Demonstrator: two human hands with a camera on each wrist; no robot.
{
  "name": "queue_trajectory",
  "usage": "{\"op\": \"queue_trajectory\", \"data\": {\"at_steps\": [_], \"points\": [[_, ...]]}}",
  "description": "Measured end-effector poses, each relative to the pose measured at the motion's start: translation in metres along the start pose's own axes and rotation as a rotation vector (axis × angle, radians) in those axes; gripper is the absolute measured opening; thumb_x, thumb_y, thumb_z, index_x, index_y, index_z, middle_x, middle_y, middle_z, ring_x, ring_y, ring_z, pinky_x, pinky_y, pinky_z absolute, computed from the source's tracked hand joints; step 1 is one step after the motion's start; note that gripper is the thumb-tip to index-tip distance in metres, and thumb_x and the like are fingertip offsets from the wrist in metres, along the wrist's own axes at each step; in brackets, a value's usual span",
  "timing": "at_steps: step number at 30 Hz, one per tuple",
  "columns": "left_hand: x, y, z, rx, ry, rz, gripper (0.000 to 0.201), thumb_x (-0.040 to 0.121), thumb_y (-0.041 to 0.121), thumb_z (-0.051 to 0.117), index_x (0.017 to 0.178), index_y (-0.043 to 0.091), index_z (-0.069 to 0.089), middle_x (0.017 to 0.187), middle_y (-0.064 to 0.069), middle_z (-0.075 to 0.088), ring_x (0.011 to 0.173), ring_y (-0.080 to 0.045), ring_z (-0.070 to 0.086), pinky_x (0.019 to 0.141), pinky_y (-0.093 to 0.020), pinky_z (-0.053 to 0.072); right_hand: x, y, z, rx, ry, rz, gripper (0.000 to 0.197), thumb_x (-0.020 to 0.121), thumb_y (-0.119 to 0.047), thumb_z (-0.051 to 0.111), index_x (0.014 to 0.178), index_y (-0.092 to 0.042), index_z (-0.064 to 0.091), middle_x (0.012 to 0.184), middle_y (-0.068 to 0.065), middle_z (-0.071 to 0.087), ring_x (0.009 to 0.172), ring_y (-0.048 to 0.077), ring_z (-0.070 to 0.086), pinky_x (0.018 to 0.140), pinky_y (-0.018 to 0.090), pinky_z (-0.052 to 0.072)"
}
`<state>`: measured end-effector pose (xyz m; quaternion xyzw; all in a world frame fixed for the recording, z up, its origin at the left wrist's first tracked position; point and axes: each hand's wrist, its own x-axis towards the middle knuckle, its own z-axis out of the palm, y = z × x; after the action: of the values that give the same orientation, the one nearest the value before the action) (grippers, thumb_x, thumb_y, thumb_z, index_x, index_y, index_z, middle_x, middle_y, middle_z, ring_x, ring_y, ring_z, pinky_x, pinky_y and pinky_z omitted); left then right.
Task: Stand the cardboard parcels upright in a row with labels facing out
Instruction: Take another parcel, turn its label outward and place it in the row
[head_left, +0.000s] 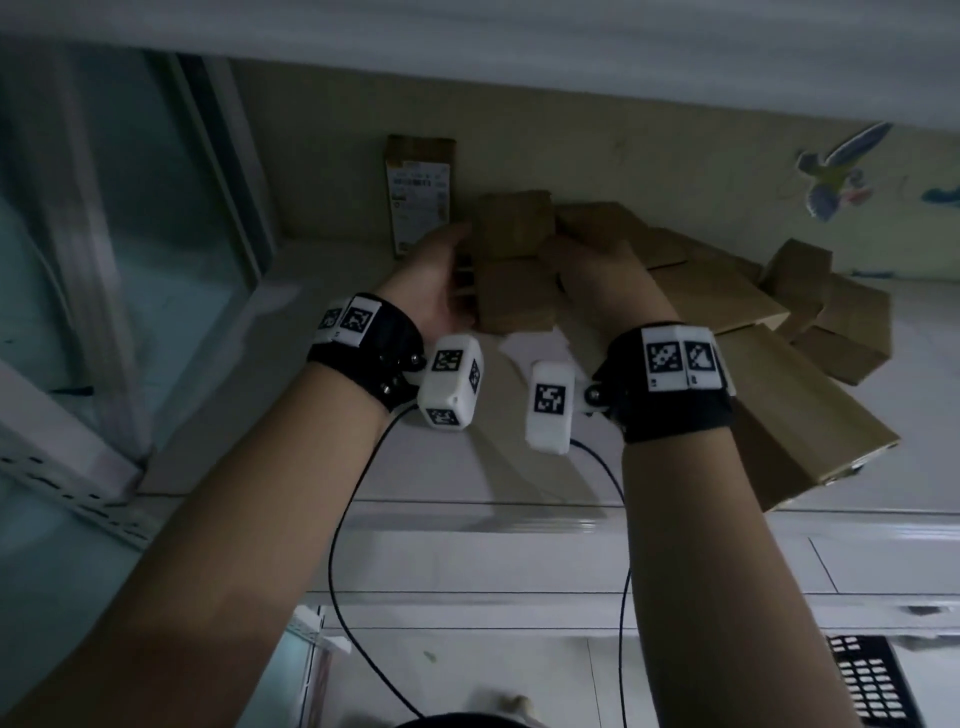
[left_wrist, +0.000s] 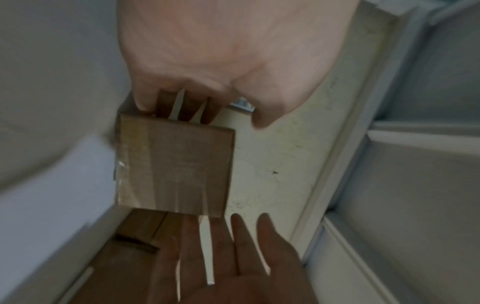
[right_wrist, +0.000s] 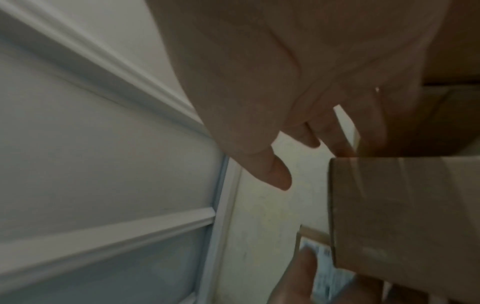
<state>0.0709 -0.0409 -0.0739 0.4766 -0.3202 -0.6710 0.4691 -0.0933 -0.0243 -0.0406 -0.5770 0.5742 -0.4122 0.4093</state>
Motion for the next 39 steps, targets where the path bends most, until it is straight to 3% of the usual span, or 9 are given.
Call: {"op": "queue_trajectory", "data": {"at_steps": [4, 7, 12, 14, 20, 23, 29, 36, 39], "points": [[-0.009, -0.009, -0.01, 0.028, 0.074, 0.005, 0.043, 0.095, 0.049, 0.069, 0.124, 0.017, 0.075, 0.121, -0.01, 0.078, 0.109, -0.031, 0.074, 0.098, -0.047, 0.061, -0.019, 0.014, 0.002, 0.155, -0.051, 0.123, 0.037, 0.093, -0.035, 0.059, 0.127, -0.021, 0.066, 0.11, 0.007, 0.078, 0.088, 0.016, 0.07, 0.071, 0.034, 0.052], [-0.02, -0.018, -0.023, -0.009, 0.097, -0.016, 0.034, 0.099, 0.044, 0.066, 0.119, 0.018, 0.075, 0.108, -0.006, 0.08, 0.099, -0.025, 0.073, 0.084, -0.035, 0.059, -0.03, 0.025, 0.004, 0.271, -0.037, 0.138, 0.029, 0.102, -0.025, 0.06, 0.13, -0.024, 0.067, 0.14, 0.01, 0.068, 0.128, 0.031, 0.065, 0.101, 0.056, 0.055], [-0.039, -0.027, -0.039, -0.064, 0.127, 0.031, 0.025, 0.103, 0.043, 0.058, 0.106, 0.024, 0.074, 0.098, 0.001, 0.075, 0.093, -0.02, 0.068, 0.077, -0.033, 0.054, -0.045, 0.036, 0.012, 0.387, -0.072, 0.161, 0.039, 0.102, -0.023, 0.068, 0.141, -0.025, 0.064, 0.112, -0.005, 0.074, 0.088, 0.002, 0.072, 0.094, 0.049, 0.062], [-0.045, -0.025, -0.039, -0.044, 0.151, 0.053, 0.028, 0.103, 0.049, 0.058, 0.108, 0.027, 0.075, 0.095, 0.004, 0.077, 0.093, -0.02, 0.07, 0.077, -0.033, 0.055, -0.049, 0.035, 0.016, 0.433, -0.113, 0.172, 0.048, 0.099, -0.029, 0.073, 0.146, -0.029, 0.062, 0.122, -0.003, 0.074, 0.104, 0.01, 0.071, 0.097, 0.051, 0.061], [-0.058, -0.02, -0.035, 0.006, 0.164, 0.1, 0.027, 0.105, 0.03, 0.059, 0.13, 0.026, 0.067, 0.123, 0.0, 0.071, 0.115, -0.03, 0.068, 0.099, -0.052, 0.056, -0.05, 0.032, 0.03, 0.46, -0.031, 0.011, 0.028, 0.091, -0.032, 0.08, 0.117, -0.021, 0.077, 0.112, 0.003, 0.081, 0.104, 0.019, 0.078, 0.102, 0.056, 0.059], [-0.062, -0.023, -0.037, -0.008, 0.159, 0.12, 0.04, 0.106, 0.01, 0.05, 0.143, 0.02, 0.06, 0.123, -0.006, 0.069, 0.107, -0.032, 0.071, 0.083, -0.046, 0.062, -0.05, 0.03, 0.026, 0.456, 0.086, -0.037, 0.055, 0.085, -0.057, 0.077, 0.088, -0.002, 0.078, 0.094, 0.014, 0.078, 0.094, 0.031, 0.075, 0.098, 0.064, 0.058], [-0.067, -0.025, -0.028, 0.217, 0.229, 0.142, 0.015, 0.105, 0.026, 0.056, 0.108, 0.024, 0.07, 0.112, -0.005, 0.077, 0.113, -0.034, 0.074, 0.097, -0.049, 0.062, -0.053, 0.038, 0.025, 0.316, 0.072, -0.107, 0.032, 0.095, -0.027, 0.076, 0.072, -0.006, 0.068, 0.081, 0.011, 0.076, 0.079, 0.021, 0.073, 0.074, 0.03, 0.055], [-0.078, -0.023, -0.024, 0.306, 0.217, 0.277, 0.023, 0.11, 0.036, 0.055, 0.115, 0.019, 0.07, 0.12, -0.005, 0.077, 0.116, -0.038, 0.073, 0.089, -0.044, 0.059, -0.053, 0.04, 0.026, 0.398, 0.044, -0.112, 0.034, 0.08, -0.014, 0.084, 0.096, -0.013, 0.055, 0.097, 0.02, 0.07, 0.091, 0.035, 0.072, 0.083, 0.043, 0.059], [-0.082, -0.019, -0.024, 0.31, 0.223, 0.342, 0.023, 0.11, 0.031, 0.055, 0.11, 0.028, 0.077, 0.109, 0.012, 0.081, 0.108, -0.012, 0.075, 0.088, -0.03, 0.056, -0.053, 0.041, 0.025, 0.538, 0.008, -0.049, 0.054, 0.079, -0.006, 0.09, 0.104, -0.017, 0.043, 0.108, 0.011, 0.066, 0.108, 0.034, 0.075, 0.092, 0.045, 0.064]]}}
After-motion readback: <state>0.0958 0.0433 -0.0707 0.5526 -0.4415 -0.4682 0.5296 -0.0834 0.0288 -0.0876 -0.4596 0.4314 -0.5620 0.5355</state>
